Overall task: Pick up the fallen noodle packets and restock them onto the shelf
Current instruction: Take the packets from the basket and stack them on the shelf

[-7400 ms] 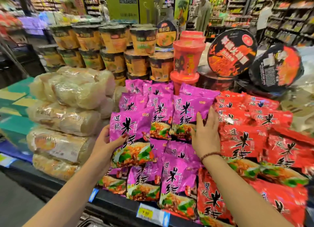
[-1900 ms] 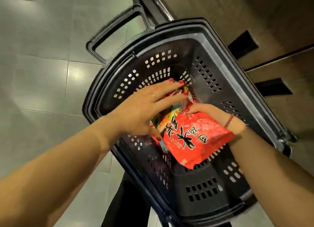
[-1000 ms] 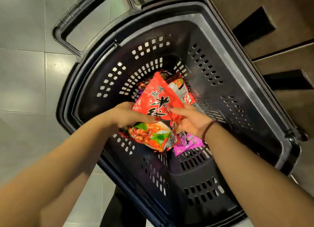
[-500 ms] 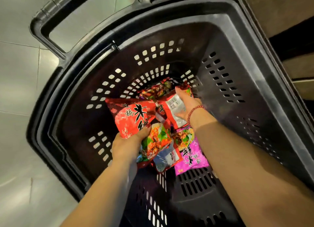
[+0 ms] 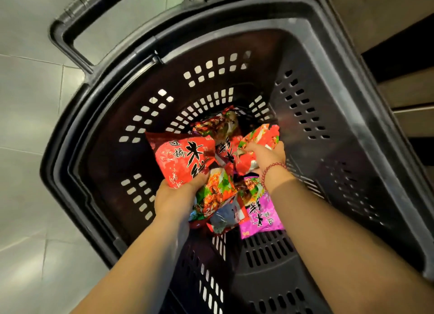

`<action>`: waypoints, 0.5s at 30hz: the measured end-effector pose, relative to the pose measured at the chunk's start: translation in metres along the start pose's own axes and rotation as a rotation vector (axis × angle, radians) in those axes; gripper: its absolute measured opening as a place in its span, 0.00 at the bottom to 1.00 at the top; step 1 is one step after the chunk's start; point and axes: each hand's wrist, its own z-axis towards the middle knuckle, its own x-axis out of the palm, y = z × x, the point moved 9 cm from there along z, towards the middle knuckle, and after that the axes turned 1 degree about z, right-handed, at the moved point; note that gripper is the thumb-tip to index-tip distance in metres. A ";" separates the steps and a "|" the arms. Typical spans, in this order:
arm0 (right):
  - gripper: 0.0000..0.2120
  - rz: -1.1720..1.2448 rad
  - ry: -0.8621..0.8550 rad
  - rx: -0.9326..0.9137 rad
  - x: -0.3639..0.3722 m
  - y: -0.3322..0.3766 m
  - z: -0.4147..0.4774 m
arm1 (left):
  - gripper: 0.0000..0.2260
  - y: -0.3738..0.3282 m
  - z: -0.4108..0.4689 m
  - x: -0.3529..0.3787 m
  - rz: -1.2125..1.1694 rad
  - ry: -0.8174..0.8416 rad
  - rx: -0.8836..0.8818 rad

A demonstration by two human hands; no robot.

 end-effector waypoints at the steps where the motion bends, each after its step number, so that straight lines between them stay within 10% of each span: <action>1: 0.52 0.032 0.018 -0.035 -0.007 0.006 -0.014 | 0.20 0.001 -0.006 0.001 0.008 0.020 0.008; 8: 0.28 0.475 0.170 0.041 -0.071 0.016 -0.133 | 0.29 -0.021 -0.087 0.002 0.100 0.144 0.071; 10: 0.07 0.563 0.197 0.074 -0.090 0.025 -0.171 | 0.26 -0.030 -0.122 0.000 0.097 0.232 0.059; 15: 0.13 0.772 0.339 -0.021 -0.122 0.067 -0.282 | 0.26 -0.066 -0.218 -0.030 0.089 0.362 0.102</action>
